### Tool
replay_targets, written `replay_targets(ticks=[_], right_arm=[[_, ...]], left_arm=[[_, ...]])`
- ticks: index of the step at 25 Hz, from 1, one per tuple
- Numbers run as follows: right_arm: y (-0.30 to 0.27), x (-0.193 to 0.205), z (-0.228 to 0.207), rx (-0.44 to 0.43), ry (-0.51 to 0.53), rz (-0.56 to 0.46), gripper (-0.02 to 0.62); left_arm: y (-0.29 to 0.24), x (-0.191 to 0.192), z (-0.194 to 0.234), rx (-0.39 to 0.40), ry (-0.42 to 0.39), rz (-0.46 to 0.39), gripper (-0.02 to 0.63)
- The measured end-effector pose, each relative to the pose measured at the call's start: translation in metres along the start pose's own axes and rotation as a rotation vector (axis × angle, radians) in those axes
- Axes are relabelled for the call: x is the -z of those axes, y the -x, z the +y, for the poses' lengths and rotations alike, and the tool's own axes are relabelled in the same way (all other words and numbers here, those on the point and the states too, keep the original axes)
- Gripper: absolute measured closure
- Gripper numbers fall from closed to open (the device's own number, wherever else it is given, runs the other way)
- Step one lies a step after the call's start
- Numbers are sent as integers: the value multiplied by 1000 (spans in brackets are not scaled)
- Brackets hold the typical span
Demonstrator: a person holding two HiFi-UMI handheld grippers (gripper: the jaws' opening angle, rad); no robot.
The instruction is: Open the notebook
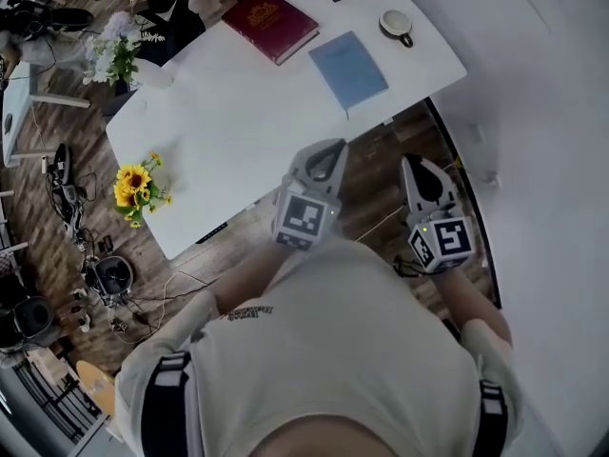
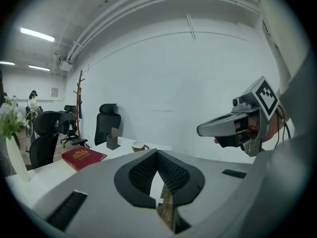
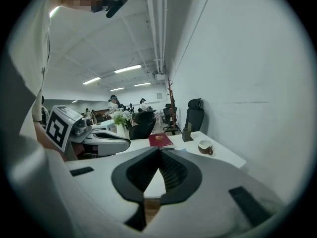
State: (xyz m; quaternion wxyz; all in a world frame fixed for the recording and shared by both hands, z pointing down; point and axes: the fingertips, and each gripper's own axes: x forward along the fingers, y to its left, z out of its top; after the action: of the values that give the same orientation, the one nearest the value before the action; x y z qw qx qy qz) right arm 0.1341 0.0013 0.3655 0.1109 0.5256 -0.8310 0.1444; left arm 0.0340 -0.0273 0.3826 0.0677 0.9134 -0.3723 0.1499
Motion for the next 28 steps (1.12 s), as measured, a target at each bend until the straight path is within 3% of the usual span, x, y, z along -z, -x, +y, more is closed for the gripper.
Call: replay_targets(ticks=[12,28], right_arm=[[-81,-36,-14,29,16,33,592],[-116,-27,-46,-42,-25,81,592]], left_arm=[[-46,-14,82,31,37,-4,604],[-81,-15,84,-7,87,58,603]])
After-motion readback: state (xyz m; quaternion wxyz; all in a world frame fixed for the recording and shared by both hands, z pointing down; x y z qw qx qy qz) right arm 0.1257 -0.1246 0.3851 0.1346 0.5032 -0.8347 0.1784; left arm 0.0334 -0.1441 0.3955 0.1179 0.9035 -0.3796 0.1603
